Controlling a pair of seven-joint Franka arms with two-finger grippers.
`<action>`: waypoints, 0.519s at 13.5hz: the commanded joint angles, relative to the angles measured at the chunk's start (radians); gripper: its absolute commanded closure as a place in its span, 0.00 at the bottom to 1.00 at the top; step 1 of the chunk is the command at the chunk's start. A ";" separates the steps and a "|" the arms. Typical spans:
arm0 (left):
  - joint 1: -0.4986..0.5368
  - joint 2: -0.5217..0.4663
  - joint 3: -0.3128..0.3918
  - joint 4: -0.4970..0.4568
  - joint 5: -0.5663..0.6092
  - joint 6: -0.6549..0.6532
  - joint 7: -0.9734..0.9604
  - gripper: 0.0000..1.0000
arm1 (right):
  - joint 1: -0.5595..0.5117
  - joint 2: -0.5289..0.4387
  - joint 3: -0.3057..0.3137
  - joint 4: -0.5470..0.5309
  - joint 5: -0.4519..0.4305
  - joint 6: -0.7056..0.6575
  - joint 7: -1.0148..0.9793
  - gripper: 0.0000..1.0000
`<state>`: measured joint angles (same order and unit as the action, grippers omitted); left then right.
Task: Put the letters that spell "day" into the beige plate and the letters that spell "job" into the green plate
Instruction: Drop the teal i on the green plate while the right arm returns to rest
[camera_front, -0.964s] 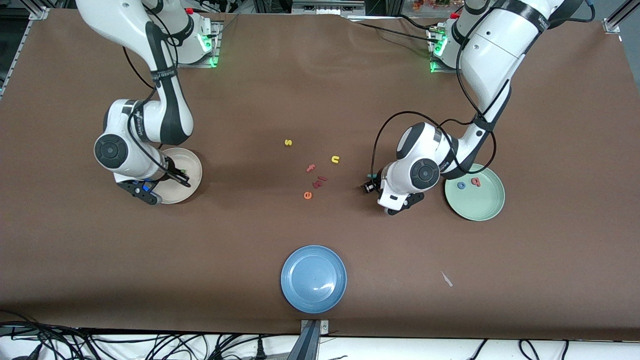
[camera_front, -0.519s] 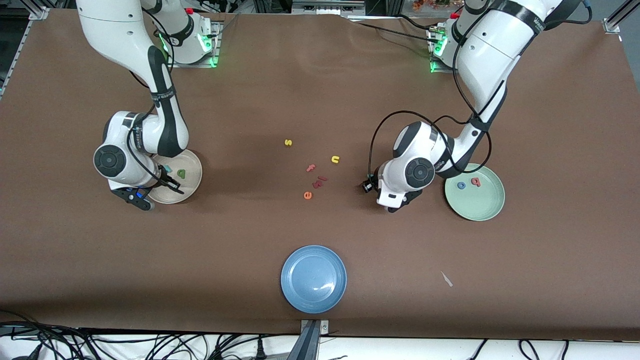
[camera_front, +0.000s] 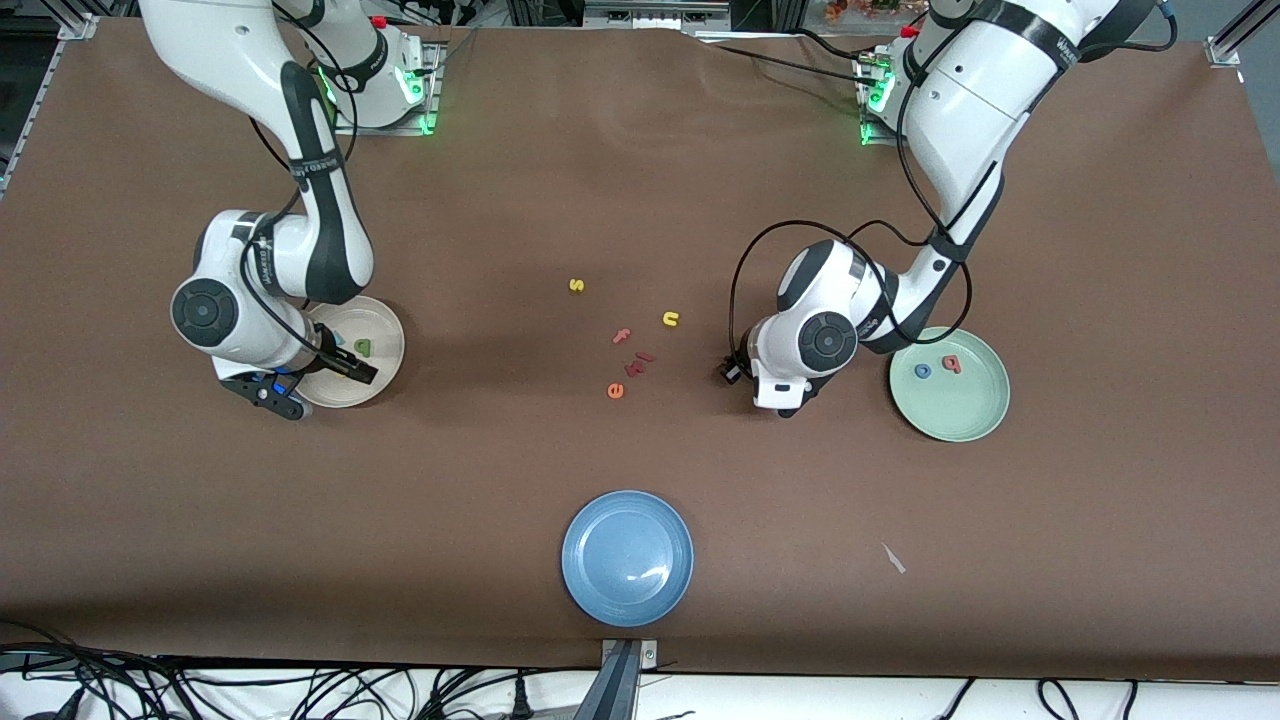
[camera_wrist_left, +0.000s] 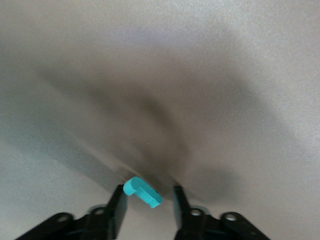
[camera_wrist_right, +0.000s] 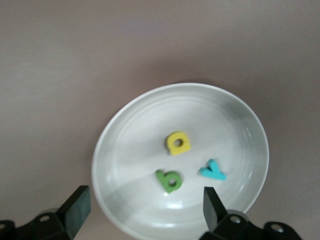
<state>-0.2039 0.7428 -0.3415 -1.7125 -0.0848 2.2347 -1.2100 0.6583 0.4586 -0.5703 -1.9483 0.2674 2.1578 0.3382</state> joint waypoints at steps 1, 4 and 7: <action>-0.003 -0.007 0.007 -0.013 -0.023 -0.007 0.003 0.82 | -0.003 -0.076 0.003 0.070 0.003 -0.161 -0.102 0.00; 0.004 -0.005 0.007 -0.009 -0.021 -0.009 0.018 1.00 | -0.003 -0.098 -0.011 0.220 -0.008 -0.347 -0.218 0.00; 0.030 -0.040 0.012 0.005 -0.010 -0.021 0.084 1.00 | -0.003 -0.103 -0.016 0.379 -0.088 -0.511 -0.287 0.00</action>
<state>-0.1986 0.7409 -0.3388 -1.7074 -0.0862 2.2342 -1.1846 0.6571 0.3521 -0.5824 -1.6617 0.2237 1.7402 0.1084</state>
